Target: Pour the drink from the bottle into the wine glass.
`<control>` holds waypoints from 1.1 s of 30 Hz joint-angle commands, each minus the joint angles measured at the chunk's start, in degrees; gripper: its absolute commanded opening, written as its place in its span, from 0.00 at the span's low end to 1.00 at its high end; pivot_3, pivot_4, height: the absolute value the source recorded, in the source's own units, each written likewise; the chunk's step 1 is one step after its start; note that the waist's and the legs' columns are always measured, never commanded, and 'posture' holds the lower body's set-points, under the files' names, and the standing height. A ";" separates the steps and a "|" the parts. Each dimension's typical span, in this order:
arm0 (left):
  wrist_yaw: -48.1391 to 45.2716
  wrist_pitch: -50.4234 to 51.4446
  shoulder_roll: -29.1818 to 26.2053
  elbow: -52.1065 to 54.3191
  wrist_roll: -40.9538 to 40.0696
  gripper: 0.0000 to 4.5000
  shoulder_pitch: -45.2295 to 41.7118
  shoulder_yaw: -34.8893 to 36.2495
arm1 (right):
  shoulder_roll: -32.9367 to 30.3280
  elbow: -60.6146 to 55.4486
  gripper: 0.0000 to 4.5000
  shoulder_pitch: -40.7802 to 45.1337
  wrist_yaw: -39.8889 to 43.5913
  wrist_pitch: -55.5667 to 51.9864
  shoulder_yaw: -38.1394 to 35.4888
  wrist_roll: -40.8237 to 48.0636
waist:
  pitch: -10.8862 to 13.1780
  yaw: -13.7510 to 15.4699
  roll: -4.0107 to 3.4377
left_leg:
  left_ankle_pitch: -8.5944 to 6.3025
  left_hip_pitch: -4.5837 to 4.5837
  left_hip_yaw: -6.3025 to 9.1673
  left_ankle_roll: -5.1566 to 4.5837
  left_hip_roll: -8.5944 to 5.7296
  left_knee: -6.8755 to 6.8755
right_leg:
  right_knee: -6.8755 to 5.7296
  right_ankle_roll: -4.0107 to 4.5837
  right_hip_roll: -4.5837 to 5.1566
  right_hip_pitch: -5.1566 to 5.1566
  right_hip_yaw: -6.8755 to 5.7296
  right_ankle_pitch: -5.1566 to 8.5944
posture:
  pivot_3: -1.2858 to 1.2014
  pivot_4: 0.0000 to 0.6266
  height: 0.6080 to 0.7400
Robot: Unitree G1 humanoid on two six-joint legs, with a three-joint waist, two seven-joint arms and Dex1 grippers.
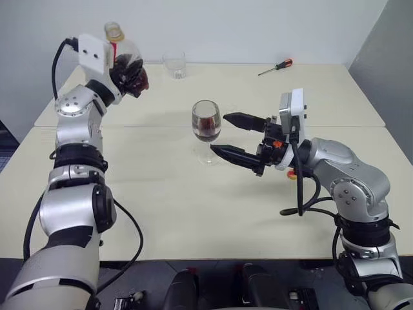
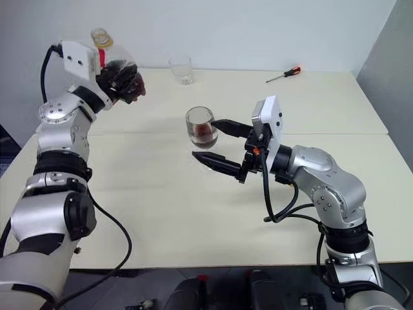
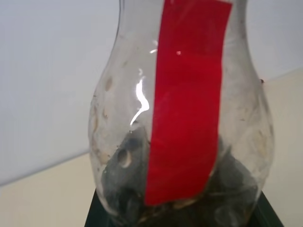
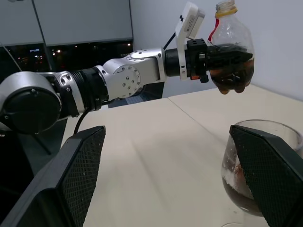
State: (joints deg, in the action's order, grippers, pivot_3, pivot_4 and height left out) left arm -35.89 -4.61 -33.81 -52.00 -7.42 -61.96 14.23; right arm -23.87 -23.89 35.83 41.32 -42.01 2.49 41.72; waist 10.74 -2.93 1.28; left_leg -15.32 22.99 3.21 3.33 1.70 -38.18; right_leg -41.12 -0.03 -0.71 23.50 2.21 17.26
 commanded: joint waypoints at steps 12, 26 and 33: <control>13.27 12.51 3.62 25.81 -10.06 0.25 19.31 8.30 | -0.82 -3.46 1.00 -2.58 1.07 1.28 0.22 0.57 | -0.06 0.64 0.07 | -0.01 0.00 0.09 -0.01 0.02 -0.07 | 0.00 0.00 0.02 -0.08 0.04 0.00 | 0.52 0.24 1.00; 16.94 6.53 3.71 25.55 -8.19 0.25 31.62 9.01 | 0.62 -2.48 1.00 -2.27 -0.08 2.93 1.18 -0.64 | -0.09 1.16 0.13 | -0.01 -0.02 0.10 -0.01 0.02 -0.06 | 0.01 0.00 0.02 -0.10 0.02 0.00 | 0.52 0.24 1.00; 17.36 0.48 2.38 19.67 -5.46 0.25 33.20 8.28 | 1.10 -1.65 1.00 -1.84 0.18 3.43 1.56 -1.02 | -0.10 1.17 0.15 | -0.01 -0.07 0.08 -0.02 0.00 -0.03 | 0.04 0.00 0.03 -0.14 0.02 0.00 | 0.52 0.24 1.00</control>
State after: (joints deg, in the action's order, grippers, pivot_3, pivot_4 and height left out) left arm -19.11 -1.72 -30.11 -32.50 -13.78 -28.79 22.40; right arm -23.15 -24.79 32.72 41.20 -40.03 4.19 40.68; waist 10.63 -1.76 1.43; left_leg -15.33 22.91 3.30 3.31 1.70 -38.20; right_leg -41.09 -0.03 -0.68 23.36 2.22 17.26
